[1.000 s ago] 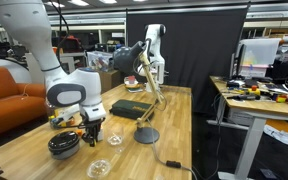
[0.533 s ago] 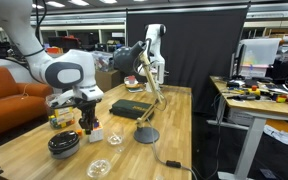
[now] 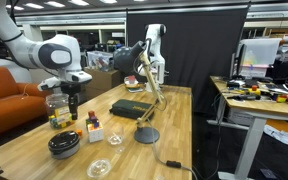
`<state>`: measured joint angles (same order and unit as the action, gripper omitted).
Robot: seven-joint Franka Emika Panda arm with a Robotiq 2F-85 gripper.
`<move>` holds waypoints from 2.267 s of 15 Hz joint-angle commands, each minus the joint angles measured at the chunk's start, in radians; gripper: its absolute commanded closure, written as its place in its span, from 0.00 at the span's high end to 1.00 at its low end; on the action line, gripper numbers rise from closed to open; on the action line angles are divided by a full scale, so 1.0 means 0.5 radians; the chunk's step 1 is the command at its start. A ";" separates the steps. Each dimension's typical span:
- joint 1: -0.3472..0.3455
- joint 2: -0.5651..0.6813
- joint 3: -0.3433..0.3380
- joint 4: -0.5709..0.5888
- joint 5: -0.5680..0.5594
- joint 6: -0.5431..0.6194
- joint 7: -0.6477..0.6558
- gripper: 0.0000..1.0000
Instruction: Place the yellow block on top of the brown one
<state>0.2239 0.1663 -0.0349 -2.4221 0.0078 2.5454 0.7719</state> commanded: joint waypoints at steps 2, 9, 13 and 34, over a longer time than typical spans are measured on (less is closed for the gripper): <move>-0.072 -0.001 0.074 0.002 0.028 -0.007 -0.059 0.26; -0.091 0.035 0.102 0.049 0.044 0.040 -0.132 0.07; -0.028 0.150 0.171 0.298 -0.152 0.020 -0.253 0.07; 0.084 0.508 0.156 0.743 -0.289 -0.025 -0.640 0.07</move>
<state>0.2487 0.3821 0.0673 -2.1079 -0.0916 2.5599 0.5142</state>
